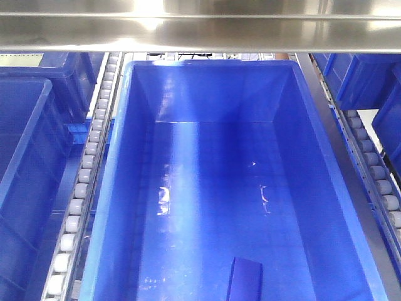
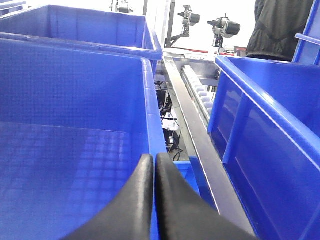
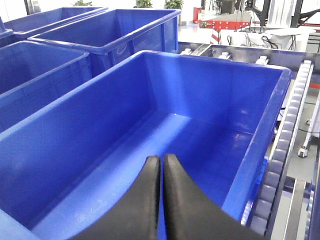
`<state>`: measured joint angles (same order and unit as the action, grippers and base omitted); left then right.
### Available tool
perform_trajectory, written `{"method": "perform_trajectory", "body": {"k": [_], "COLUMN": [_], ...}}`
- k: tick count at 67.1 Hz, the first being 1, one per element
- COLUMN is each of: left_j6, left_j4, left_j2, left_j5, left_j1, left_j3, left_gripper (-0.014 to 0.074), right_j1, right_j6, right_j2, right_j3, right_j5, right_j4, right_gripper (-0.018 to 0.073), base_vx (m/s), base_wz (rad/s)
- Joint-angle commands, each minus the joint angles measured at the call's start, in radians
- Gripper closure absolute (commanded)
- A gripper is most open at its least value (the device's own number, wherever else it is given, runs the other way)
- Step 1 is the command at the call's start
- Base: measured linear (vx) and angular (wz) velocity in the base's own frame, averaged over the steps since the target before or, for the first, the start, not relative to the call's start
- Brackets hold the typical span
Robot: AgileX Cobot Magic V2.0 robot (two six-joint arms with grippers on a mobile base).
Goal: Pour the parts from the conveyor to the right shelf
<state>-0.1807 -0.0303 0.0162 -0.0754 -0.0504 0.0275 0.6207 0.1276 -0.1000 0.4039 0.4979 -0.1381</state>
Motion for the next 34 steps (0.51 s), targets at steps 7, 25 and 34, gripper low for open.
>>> {"method": "perform_trajectory", "body": {"k": [7,25,34], "left_j6": [-0.004,-0.004,-0.004], "left_j4": [0.009,0.009,0.009], "left_j2": [0.007,0.007,0.007], "left_j5": [0.075,0.075,0.075], "left_j1": [-0.003,-0.003,-0.003], "left_j3": [0.022,0.022,0.022], "left_gripper": [0.0603,0.0603,0.0603], "right_j1": [-0.001,-0.002,-0.074], "right_j6": [-0.01,-0.021,-0.02], "right_j2": [-0.014,-0.014,-0.014], "right_j3": [0.025,0.025,0.025], "right_j5": [-0.062,-0.065,-0.072], "right_j4": [-0.007,-0.051,-0.114], "right_gripper": [0.0568,0.0568,0.0568], "base_vx": [0.0,0.0,0.0], "base_wz": [0.0,0.0,0.0]}}
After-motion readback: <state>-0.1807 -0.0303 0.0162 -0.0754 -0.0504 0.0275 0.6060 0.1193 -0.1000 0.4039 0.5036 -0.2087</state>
